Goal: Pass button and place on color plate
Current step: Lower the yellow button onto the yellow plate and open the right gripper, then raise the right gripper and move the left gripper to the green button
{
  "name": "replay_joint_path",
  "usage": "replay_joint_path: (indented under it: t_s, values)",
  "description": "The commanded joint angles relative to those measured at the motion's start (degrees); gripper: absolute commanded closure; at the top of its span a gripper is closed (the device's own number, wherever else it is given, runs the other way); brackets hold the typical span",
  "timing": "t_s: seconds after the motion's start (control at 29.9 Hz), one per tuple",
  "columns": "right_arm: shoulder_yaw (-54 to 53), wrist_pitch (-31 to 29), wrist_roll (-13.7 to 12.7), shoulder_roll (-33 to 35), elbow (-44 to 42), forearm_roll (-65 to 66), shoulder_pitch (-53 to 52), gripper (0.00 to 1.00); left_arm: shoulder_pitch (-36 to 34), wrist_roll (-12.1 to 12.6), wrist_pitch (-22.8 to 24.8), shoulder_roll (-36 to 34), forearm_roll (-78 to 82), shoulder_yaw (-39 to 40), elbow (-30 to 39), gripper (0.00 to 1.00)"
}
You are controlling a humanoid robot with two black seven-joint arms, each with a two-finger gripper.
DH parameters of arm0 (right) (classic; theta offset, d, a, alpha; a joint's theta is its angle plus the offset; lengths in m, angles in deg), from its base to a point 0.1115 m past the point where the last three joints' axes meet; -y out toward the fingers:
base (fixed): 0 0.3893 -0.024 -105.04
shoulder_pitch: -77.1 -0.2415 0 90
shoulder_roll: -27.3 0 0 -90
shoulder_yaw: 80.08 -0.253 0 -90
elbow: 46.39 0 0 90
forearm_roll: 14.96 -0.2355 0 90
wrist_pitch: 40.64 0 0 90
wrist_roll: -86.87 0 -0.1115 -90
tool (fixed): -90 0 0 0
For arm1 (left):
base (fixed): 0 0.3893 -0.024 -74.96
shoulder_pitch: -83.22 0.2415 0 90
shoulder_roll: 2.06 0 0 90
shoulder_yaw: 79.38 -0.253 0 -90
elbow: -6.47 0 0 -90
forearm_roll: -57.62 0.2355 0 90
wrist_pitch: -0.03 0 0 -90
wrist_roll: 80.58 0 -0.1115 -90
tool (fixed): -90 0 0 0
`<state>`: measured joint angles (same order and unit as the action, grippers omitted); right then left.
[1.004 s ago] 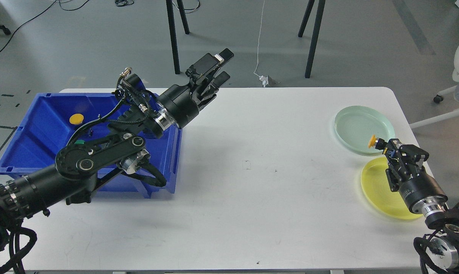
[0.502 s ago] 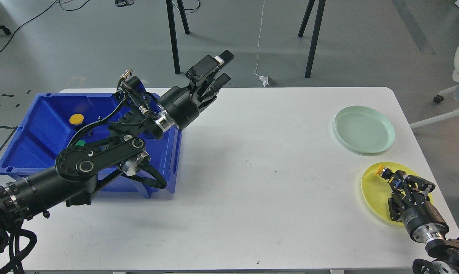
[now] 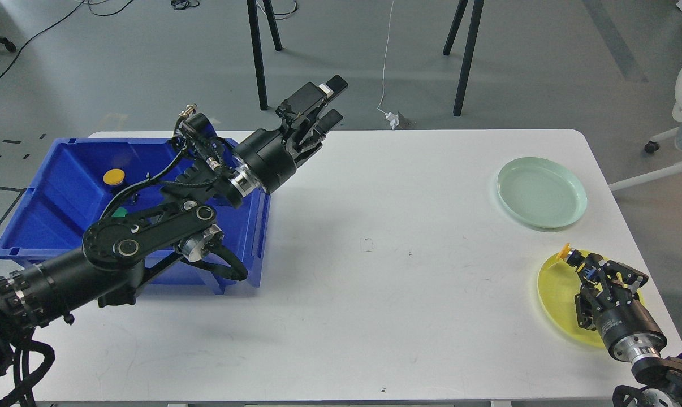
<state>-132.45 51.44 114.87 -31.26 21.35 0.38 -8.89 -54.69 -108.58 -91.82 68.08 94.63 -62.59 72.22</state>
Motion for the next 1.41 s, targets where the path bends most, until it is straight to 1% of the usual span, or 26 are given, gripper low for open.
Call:
replay_joint_path:
  t_s: [0.0,0.1,0.2,0.3,0.37,0.47,0.64,0.7,0.8,0.87,0.9,1.0,1.1,1.2,1.3,1.37]
  values:
    - [-2.3,-5.3,0.0,0.8,0.7,-5.2,2.9,0.81,0.0,0.0,0.0,0.0,0.0,0.0,0.0,0.13]
    - [-3.6,-8.9,0.0,0.9,0.3,-6.1,4.8,0.8,0.0,0.0,0.0,0.0,0.0,0.0,0.0,0.13]
    - [-3.9,-9.6,0.0,0.9,0.2,-6.1,5.5,0.77,0.0,0.0,0.0,0.0,0.0,0.0,0.0,0.13]
    - [-4.2,-9.6,0.0,0.9,0.2,-6.2,5.5,0.62,-0.1,0.0,0.0,0.0,0.0,0.0,0.0,0.13]
    - [-4.3,-9.7,0.0,0.9,0.3,-6.4,5.5,0.54,0.0,0.0,0.0,0.0,0.0,0.0,0.0,0.13]
    - [-4.2,-9.8,0.0,0.9,0.3,-7.1,5.5,0.48,0.0,0.0,0.0,0.0,0.0,0.0,0.0,0.13]
    - [-4.3,-10.0,0.0,0.9,0.6,-7.5,5.5,0.41,0.0,0.0,0.0,0.0,0.0,0.1,0.0,0.13]
    - [-4.3,-10.9,0.0,0.9,0.7,-7.5,5.5,0.38,-0.1,0.0,-0.1,0.0,0.0,0.0,0.0,0.13]
    - [-4.8,-14.0,0.0,0.7,0.9,-7.5,5.3,0.27,-0.1,0.0,-0.1,-0.4,0.0,0.8,0.1,0.13]
    - [-6.1,-16.2,0.0,0.3,1.7,-7.5,4.5,0.18,0.0,0.0,0.0,-1.1,-0.1,3.9,0.6,0.13]
    - [-6.9,-17.2,0.0,0.1,2.1,-7.5,4.0,0.15,0.3,0.0,0.0,-1.8,-0.1,6.2,1.4,0.13]
    - [-8.2,-19.0,0.0,0.0,3.5,-7.5,0.2,0.09,1.8,0.0,1.1,-6.9,-0.1,11.0,4.1,0.13]
    - [-8.2,-19.3,0.0,0.0,4.5,-7.5,-4.9,0.06,1.9,0.0,3.9,-14.0,-0.1,12.2,5.2,0.13]
    - [-7.9,-19.3,0.0,-0.3,4.5,-7.5,-10.2,0.06,2.1,0.0,4.9,-21.8,0.3,11.2,5.6,0.13]
    - [-7.7,-19.1,0.0,-1.3,4.2,-7.5,-13.4,0.06,1.7,0.0,4.9,-31.4,2.3,5.6,7.9,0.1]
    - [-7.6,-19.0,0.0,-2.3,4.0,-7.4,-14.5,0.06,1.2,0.0,4.8,-37.8,7.9,2.4,9.4,0.1]
